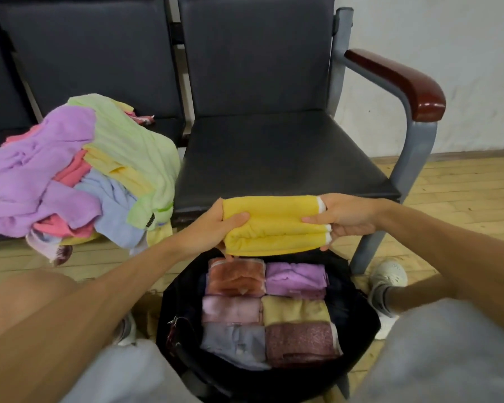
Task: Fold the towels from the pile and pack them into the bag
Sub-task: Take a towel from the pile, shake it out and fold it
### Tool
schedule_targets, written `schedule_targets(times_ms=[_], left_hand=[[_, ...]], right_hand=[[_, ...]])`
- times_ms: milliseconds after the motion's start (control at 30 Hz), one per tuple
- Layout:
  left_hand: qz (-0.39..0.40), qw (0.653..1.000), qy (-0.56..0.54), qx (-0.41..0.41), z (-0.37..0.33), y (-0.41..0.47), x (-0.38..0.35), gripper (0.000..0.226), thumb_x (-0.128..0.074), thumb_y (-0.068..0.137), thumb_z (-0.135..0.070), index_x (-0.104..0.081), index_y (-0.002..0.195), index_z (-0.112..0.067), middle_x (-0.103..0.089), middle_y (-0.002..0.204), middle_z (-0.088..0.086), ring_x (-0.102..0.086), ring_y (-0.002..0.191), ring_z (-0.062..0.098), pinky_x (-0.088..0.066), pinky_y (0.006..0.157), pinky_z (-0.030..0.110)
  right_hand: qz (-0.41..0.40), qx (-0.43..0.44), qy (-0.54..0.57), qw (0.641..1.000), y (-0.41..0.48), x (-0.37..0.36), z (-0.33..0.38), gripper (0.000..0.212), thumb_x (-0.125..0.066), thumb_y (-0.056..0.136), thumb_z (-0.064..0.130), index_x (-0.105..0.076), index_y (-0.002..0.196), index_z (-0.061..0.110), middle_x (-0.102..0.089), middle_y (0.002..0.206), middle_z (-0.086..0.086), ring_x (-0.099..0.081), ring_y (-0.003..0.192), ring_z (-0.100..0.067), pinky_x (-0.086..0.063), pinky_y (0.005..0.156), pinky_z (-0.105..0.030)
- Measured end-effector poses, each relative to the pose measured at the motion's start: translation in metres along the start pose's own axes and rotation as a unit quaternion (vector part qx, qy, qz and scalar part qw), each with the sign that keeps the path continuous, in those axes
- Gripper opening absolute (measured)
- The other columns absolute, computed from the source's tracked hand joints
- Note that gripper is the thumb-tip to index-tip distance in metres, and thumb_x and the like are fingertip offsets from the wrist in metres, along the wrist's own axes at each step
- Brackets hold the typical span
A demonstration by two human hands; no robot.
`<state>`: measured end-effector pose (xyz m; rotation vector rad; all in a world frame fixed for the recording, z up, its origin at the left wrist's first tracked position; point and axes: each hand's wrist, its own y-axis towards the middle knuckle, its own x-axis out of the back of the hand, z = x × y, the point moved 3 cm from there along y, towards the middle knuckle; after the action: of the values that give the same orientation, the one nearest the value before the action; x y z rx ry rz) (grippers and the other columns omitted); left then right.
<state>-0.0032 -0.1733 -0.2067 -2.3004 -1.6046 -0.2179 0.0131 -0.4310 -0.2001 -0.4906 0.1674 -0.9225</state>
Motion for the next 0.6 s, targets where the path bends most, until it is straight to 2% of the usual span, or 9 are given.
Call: schedule_targets(times_ms=[67, 133, 200, 267, 333, 433, 500, 533, 600], left_hand=[[0.033, 0.999, 0.013, 0.010, 0.013, -0.005, -0.001, 0.059, -0.059, 0.085, -0.046, -0.034, 0.133, -0.022, -0.056, 0.129, 0.001, -0.064, 0.108, 0.010, -0.058, 0.082, 0.038], [0.075, 0.995, 0.010, 0.062, 0.028, -0.009, -0.002, 0.074, -0.064, 0.080, -0.048, -0.028, 0.138, -0.019, -0.056, 0.129, 0.001, -0.062, 0.112, 0.013, -0.058, 0.081, 0.035], [0.129, 0.982, -0.013, 0.135, 0.047, -0.012, -0.003, 0.087, -0.073, 0.077, -0.043, -0.018, 0.140, -0.018, -0.054, 0.130, 0.005, -0.062, 0.114, 0.019, -0.058, 0.084, 0.041], [0.179, 0.967, -0.025, 0.180, 0.066, -0.012, -0.002, 0.104, -0.087, 0.068, -0.035, -0.015, 0.142, -0.020, -0.051, 0.134, 0.011, -0.061, 0.116, 0.025, -0.056, 0.087, 0.044], [0.207, 0.957, -0.006, 0.202, 0.086, -0.009, 0.004, 0.111, -0.092, 0.059, -0.031, -0.020, 0.143, -0.021, -0.048, 0.137, 0.011, -0.057, 0.120, 0.026, -0.054, 0.094, 0.047], [0.220, 0.948, 0.033, 0.229, 0.121, 0.001, 0.013, 0.095, -0.080, 0.076, -0.019, -0.019, 0.149, -0.018, -0.049, 0.138, 0.007, -0.058, 0.118, 0.022, -0.054, 0.094, 0.040], [0.209, 0.943, 0.047, 0.256, 0.144, 0.007, 0.018, 0.096, -0.078, 0.079, -0.018, -0.015, 0.151, -0.015, -0.049, 0.137, 0.007, -0.060, 0.115, 0.021, -0.056, 0.088, 0.033], [0.207, 0.940, 0.042, 0.267, 0.155, 0.010, 0.019, 0.098, -0.080, 0.076, -0.019, -0.017, 0.151, -0.013, -0.052, 0.135, 0.007, -0.061, 0.113, 0.020, -0.057, 0.086, 0.032], [0.198, 0.938, 0.040, 0.281, 0.180, 0.015, 0.019, 0.110, -0.086, 0.061, -0.028, -0.022, 0.150, -0.012, -0.057, 0.132, 0.007, -0.062, 0.113, 0.019, -0.057, 0.085, 0.032]], right_hand=[[0.013, -0.033, 0.014, 0.999, 0.006, -0.008, -0.015, 0.052, -0.069, 0.080, 0.021, -0.055, 0.128, 0.006, -0.071, 0.101, -0.008, -0.070, 0.083, -0.019, -0.060, 0.067, -0.033], [0.032, -0.063, 0.033, 0.997, 0.016, -0.019, -0.032, 0.064, -0.078, 0.069, 0.021, -0.055, 0.127, 0.007, -0.069, 0.100, -0.008, -0.069, 0.082, -0.018, -0.059, 0.070, -0.032], [0.033, -0.086, 0.031, 0.995, 0.029, -0.029, -0.053, 0.059, -0.082, 0.071, 0.010, -0.056, 0.124, 0.009, -0.066, 0.108, -0.009, -0.066, 0.090, -0.019, -0.055, 0.082, -0.035], [0.026, -0.109, 0.044, 0.993, 0.045, -0.035, -0.075, 0.047, -0.067, 0.086, 0.000, -0.052, 0.131, 0.004, -0.061, 0.123, -0.015, -0.061, 0.108, -0.027, -0.047, 0.098, -0.044], [0.026, -0.132, 0.071, 0.988, 0.059, -0.043, -0.096, 0.047, -0.059, 0.091, -0.005, -0.050, 0.137, 0.000, -0.057, 0.134, -0.018, -0.055, 0.124, -0.035, -0.042, 0.107, -0.048], [0.008, -0.160, 0.101, 0.982, 0.086, -0.062, -0.123, 0.043, -0.066, 0.086, -0.004, -0.057, 0.128, 0.001, -0.061, 0.130, -0.015, -0.057, 0.121, -0.032, -0.047, 0.103, -0.046], [-0.054, -0.178, 0.111, 0.976, 0.105, -0.074, -0.143, 0.062, -0.080, 0.074, 0.001, -0.054, 0.130, 0.001, -0.059, 0.132, -0.016, -0.058, 0.119, -0.031, -0.048, 0.102, -0.048], [-0.087, -0.180, 0.123, 0.972, 0.115, -0.079, -0.153, 0.065, -0.081, 0.073, 0.000, -0.052, 0.131, 0.000, -0.059, 0.131, -0.018, -0.060, 0.115, -0.030, -0.051, 0.098, -0.047], [-0.142, -0.183, 0.127, 0.965, 0.133, -0.088, -0.172, 0.052, -0.074, 0.082, -0.002, -0.052, 0.129, -0.002, -0.061, 0.124, -0.021, -0.061, 0.103, -0.026, -0.054, 0.092, -0.043]])
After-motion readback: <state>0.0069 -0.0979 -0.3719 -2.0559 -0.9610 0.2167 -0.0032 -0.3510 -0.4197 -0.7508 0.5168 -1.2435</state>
